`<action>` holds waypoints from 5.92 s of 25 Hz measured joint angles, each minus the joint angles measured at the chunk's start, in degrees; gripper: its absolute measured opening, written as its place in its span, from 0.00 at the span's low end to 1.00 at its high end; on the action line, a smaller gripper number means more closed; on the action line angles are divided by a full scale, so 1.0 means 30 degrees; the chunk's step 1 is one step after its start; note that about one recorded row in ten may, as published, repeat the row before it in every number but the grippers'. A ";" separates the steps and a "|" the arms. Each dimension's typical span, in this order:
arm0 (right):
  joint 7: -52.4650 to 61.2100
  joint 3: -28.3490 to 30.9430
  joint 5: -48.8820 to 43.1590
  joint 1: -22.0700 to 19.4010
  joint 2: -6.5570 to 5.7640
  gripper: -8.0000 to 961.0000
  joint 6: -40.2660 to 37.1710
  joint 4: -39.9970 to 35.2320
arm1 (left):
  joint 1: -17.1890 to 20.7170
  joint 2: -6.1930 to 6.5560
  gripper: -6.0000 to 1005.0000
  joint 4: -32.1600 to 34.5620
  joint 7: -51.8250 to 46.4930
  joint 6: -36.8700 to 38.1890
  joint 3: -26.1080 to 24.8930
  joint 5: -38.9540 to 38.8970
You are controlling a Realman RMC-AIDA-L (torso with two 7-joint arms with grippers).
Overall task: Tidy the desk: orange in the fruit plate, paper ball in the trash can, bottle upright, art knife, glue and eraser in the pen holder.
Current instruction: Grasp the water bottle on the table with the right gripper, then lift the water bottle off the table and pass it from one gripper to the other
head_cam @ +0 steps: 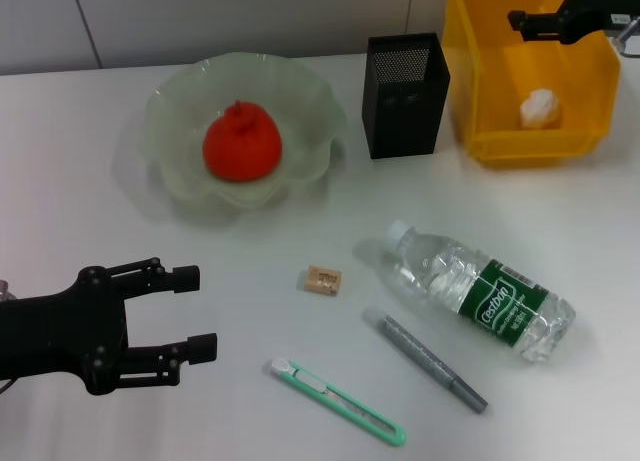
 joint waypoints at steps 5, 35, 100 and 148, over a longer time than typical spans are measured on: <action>0.4787 -0.0314 -0.1573 -0.0720 0.0105 0.79 -0.3731 -0.3552 | -0.0055 0.0002 0.81 0.0000 -0.0223 -0.0014 0.0000 -0.0001; 1.7530 -0.6205 -1.1638 0.4357 0.1745 0.79 -1.8575 -0.6157 | -0.0239 0.0002 0.81 -0.0418 0.0389 -0.0091 -0.0023 0.0584; 2.0935 -1.4516 -1.1137 0.4908 0.2970 0.79 -1.2296 -0.2091 | -0.0444 -0.0058 0.81 -0.0938 0.0435 -0.0646 -0.0119 0.1056; 0.1097 -0.5971 0.3379 -0.4071 0.2868 0.79 -1.3398 -0.8962 | -0.3371 -0.0525 0.81 -0.0997 -0.2798 -0.0460 -0.3092 -0.0663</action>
